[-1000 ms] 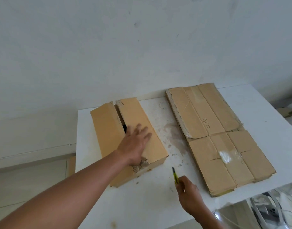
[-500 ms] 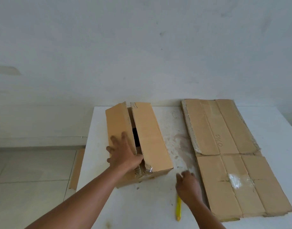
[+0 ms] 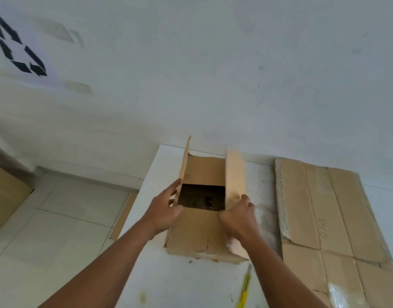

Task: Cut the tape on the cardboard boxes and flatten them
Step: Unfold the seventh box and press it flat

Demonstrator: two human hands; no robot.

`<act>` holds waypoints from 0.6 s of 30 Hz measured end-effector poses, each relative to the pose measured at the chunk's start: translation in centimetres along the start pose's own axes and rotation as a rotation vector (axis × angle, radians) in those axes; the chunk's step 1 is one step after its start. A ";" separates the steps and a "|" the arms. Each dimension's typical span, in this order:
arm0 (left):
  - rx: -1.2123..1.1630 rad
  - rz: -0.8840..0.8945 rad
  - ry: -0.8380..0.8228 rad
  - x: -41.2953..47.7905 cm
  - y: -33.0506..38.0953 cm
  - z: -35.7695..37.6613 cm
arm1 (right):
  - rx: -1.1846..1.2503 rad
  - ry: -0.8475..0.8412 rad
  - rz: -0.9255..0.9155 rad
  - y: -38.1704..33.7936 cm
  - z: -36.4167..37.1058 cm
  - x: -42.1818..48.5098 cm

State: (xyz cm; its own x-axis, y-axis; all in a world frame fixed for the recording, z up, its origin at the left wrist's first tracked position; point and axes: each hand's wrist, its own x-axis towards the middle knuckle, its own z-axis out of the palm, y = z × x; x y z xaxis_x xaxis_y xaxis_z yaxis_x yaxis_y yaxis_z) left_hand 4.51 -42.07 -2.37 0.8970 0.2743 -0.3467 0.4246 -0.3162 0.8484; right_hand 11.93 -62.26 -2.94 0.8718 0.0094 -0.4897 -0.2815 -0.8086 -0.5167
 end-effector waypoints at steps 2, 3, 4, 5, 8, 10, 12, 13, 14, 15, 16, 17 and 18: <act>-0.078 -0.039 0.043 -0.4 -0.6 -2.1 | 0.169 -0.042 0.024 0.3 -2.4 0.2; -0.113 -0.066 0.053 -0.5 -1.3 -3.1 | 0.214 -0.061 0.041 0.5 -3.6 0.3; -0.134 -0.094 0.061 -0.6 -2.0 -4.1 | 0.238 -0.076 0.046 0.8 -4.8 0.4; -0.136 -0.118 0.069 -0.7 -2.8 -4.9 | 0.267 -0.086 0.043 1.1 -5.9 0.4; -0.035 -0.135 0.133 -0.9 -4.2 -5.9 | 0.444 -0.138 0.052 0.8 -9.4 -1.1; 0.107 -0.130 0.225 -0.8 -4.5 -5.6 | 0.530 -0.192 0.031 -0.1 -11.2 -2.8; 0.331 -0.130 0.255 -0.4 -4.8 -4.9 | 0.587 -0.267 -0.026 -1.6 -11.9 -4.9; 0.464 -0.142 0.233 -0.3 -4.7 -4.2 | 0.593 -0.292 -0.061 -2.1 -11.9 -5.6; 0.572 -0.148 0.206 -0.2 -4.3 -3.5 | 0.593 -0.303 -0.092 -2.8 -11.7 -6.1; 0.607 -0.135 0.188 -0.2 -3.9 -2.7 | 0.598 -0.319 -0.118 -3.4 -11.3 -6.5; 0.566 -0.113 0.180 -0.1 -3.3 -2.0 | 0.608 -0.322 -0.138 -4.2 -10.7 -7.0; 0.526 -0.077 0.168 0.0 -2.8 -1.6 | 0.628 -0.323 -0.162 -4.8 -10.0 -7.3; 0.534 -0.014 0.149 0.2 -2.5 -1.3 | 0.641 -0.315 -0.180 -5.6 -9.2 -7.7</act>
State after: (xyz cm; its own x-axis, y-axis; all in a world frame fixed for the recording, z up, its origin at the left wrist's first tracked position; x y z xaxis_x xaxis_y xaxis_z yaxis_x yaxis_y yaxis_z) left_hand 3.41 -40.03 -4.05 0.8800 0.3953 -0.2632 0.4747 -0.7174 0.5099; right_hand 10.53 -63.26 10.18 0.7975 0.3561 -0.4870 -0.4076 -0.2771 -0.8701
